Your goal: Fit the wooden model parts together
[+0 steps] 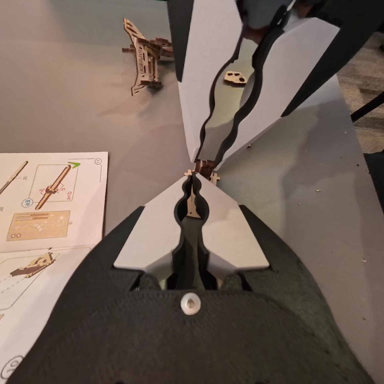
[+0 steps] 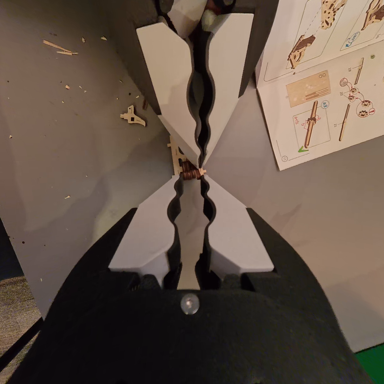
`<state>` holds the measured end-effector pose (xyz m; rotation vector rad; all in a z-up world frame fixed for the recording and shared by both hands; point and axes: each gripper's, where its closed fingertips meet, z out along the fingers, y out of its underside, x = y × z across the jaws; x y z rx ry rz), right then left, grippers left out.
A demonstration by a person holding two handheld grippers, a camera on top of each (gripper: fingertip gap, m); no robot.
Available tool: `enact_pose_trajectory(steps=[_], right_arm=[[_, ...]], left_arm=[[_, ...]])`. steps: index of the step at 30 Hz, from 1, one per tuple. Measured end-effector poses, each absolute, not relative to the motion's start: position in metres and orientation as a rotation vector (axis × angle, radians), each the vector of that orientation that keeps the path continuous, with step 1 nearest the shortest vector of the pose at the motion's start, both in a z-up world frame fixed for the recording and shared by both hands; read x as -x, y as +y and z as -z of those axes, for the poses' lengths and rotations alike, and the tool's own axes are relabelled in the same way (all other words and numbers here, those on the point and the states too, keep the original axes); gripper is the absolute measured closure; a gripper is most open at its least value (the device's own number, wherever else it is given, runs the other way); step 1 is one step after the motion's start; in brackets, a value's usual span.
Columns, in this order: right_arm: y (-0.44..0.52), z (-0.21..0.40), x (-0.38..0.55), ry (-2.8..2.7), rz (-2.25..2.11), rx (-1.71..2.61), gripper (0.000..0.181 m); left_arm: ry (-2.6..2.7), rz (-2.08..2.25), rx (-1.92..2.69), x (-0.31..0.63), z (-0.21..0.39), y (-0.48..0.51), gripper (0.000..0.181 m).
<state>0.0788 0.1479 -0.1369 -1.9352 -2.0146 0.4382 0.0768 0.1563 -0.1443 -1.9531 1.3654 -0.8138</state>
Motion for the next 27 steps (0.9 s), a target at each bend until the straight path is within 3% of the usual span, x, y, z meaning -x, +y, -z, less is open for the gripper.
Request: enact_pose_trajectory(steps=[27], right_arm=[[0.1435, 0.1386, -0.0742, -1.962, -0.468, 1.968, 0.166]], left_arm=[[1.353, 0.868, 1.965, -0.0696, 0.1428, 0.1513, 0.181]])
